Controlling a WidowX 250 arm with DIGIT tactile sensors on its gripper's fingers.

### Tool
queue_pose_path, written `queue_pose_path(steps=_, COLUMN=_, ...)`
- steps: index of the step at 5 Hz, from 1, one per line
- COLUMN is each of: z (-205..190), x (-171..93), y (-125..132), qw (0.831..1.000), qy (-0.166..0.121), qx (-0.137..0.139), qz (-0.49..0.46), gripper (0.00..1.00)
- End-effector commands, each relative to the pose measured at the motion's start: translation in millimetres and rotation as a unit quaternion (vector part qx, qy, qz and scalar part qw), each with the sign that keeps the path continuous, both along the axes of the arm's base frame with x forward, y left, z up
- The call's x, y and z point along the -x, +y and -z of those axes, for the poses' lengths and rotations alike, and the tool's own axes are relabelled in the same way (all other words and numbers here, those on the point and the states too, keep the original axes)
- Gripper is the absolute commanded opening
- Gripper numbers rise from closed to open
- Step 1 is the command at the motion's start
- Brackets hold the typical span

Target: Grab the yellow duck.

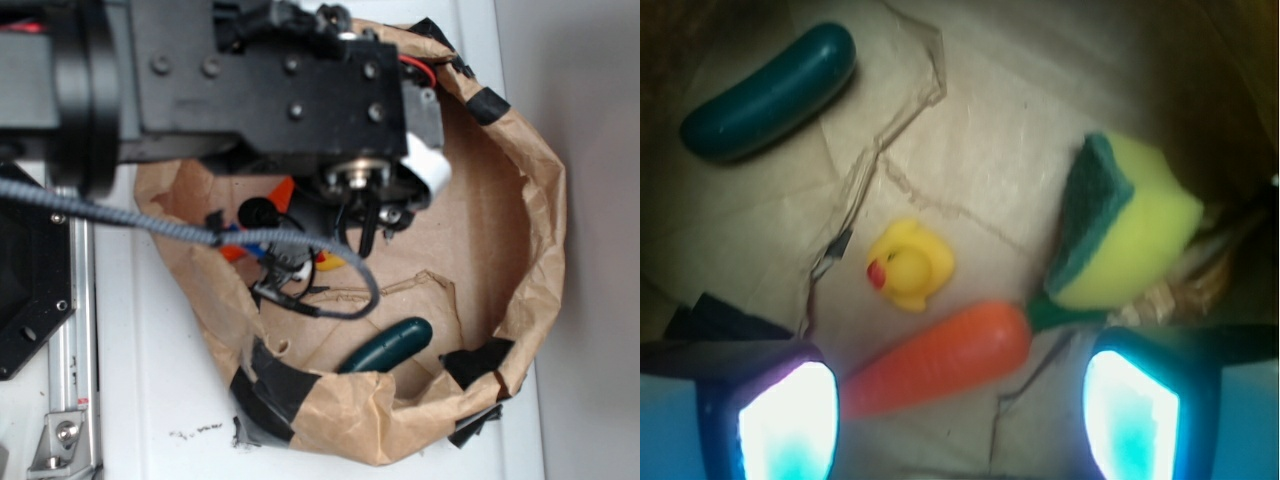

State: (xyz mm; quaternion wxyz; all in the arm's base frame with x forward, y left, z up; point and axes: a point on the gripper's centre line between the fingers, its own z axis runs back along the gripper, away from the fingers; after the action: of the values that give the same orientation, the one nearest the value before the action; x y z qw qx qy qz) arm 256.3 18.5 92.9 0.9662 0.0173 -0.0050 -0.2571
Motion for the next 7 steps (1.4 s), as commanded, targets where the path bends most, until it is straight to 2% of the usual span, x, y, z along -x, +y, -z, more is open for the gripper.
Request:
queue_pose_path(steps=1, z=33, x=-6, y=14, qw=0.999, qy=-0.001, qx=-0.034, qz=0.01, gripper=1.0)
queue_pose_path(steps=2, z=58, x=-7, y=7, qw=0.999, qy=0.026, qx=-0.044, qz=0.019, gripper=1.0)
queue_pose_path(steps=3, z=64, x=-5, y=-17, qw=1.0, qy=0.023, qx=0.008, qz=0.004, gripper=1.0)
queue_pose_path(steps=4, z=44, x=-7, y=-30, qw=0.995, qy=-0.005, qx=0.075, qz=-0.062, gripper=1.0)
queue_pose_path(steps=6, z=10, x=-9, y=-19, qw=0.989, qy=-0.089, qx=0.049, qz=-0.109, gripper=1.0)
queue_pose_path(steps=7, z=9, x=-9, y=-15, qw=0.986, qy=-0.095, qx=0.031, qz=-0.134, gripper=1.0)
